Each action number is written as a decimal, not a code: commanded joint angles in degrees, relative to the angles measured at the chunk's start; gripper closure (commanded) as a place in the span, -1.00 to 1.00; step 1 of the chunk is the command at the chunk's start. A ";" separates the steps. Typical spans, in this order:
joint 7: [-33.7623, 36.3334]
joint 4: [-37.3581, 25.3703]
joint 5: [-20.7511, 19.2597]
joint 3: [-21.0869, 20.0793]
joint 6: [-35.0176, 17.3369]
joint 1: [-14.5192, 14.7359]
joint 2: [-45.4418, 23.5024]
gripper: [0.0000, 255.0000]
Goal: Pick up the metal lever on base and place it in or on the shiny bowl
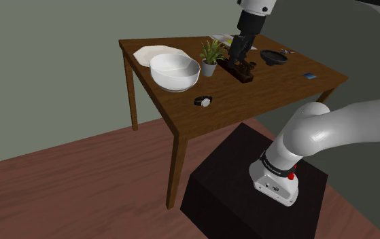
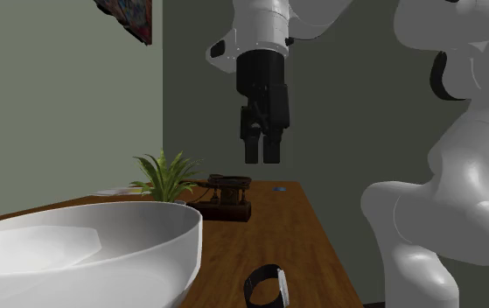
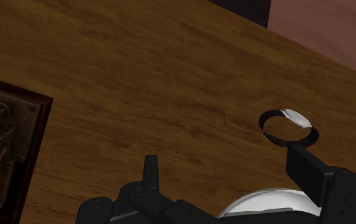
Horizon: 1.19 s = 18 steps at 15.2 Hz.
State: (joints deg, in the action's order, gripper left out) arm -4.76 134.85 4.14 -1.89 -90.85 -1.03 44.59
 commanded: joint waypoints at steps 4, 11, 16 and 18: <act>-1.21 -1.19 -2.28 2.31 -1.90 -2.04 -3.37 -1.00; -3.70 -5.54 -6.71 7.56 -5.95 -6.38 -12.04 -1.00; -5.33 -9.96 -8.98 11.25 -8.33 -9.06 -18.76 -1.00; -5.98 -12.02 -9.64 12.72 -9.14 -10.04 -21.55 -1.00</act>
State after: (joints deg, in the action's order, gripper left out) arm -10.31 123.87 -5.09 10.01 -99.61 -10.51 24.41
